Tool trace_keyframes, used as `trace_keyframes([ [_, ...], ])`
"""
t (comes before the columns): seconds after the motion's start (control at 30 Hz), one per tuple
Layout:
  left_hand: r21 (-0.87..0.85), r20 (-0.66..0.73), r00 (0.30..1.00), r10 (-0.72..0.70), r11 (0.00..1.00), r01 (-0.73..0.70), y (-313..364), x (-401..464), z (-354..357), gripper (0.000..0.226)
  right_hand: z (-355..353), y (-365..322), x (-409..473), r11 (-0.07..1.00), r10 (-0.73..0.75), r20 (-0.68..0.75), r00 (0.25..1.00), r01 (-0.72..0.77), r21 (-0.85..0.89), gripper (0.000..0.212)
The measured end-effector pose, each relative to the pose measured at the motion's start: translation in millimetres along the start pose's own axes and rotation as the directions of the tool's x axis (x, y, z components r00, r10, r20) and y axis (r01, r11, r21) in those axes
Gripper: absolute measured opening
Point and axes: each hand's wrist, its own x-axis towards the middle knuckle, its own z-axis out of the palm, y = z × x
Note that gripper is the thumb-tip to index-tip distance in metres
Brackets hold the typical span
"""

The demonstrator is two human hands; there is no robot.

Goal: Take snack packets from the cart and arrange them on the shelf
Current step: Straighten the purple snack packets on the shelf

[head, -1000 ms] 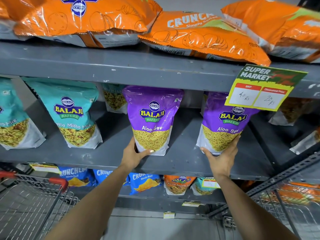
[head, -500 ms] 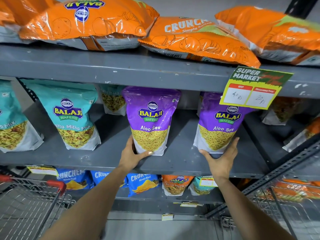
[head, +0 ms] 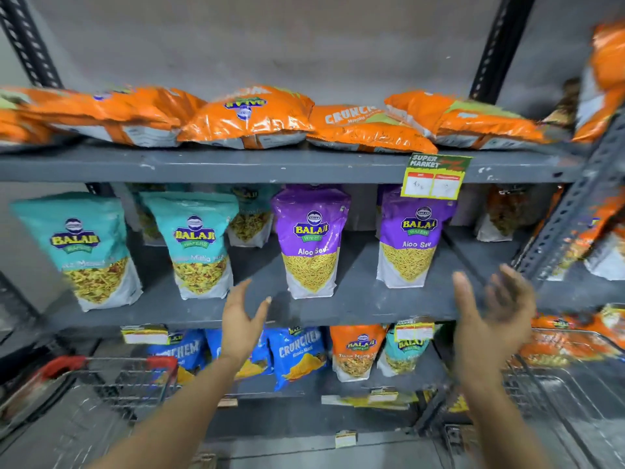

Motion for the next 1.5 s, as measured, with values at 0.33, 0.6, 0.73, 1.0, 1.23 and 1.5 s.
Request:
trace_keyframes([
  [0.33, 0.009, 0.190, 0.974, -0.124, 0.992, 0.125, 17, 10, 12, 0.094, 19, 80, 1, 0.844, 0.258, 0.212, 0.943, -0.114, -0.523, 0.085],
  [0.6, -0.055, 0.290, 0.917, -0.273, 0.952, 0.301, -7, 44, 84, 0.120, 44, 183, 27, 0.709, 0.474, 0.164, 0.865, -0.264, -0.655, 0.141],
  [0.73, -0.066, 0.329, 0.900, -0.285, 0.944, 0.323, -25, 73, 105, 0.132, 57, 218, 48, 0.734, 0.416, 0.156, 0.896, -0.230, -0.639, 0.148],
  [1.0, -0.102, 0.308, 0.917, -0.253, 0.950, 0.296, -49, 90, 133, 0.109, 87, 253, 61, 0.720, 0.360, 0.169, 0.918, -0.158, -0.675, 0.159],
  [1.23, -0.098, 0.277, 0.929, -0.245, 0.955, 0.281, -52, 88, 136, 0.110, 95, 264, 61, 0.706, 0.316, 0.121, 0.941, -0.148, -0.692, 0.156],
  [1.5, -0.089, 0.292, 0.929, -0.228, 0.961, 0.263, -54, 89, 134, 0.095, 83, 263, 55, 0.699, 0.285, 0.119, 0.951, -0.121, -0.704, 0.152],
])
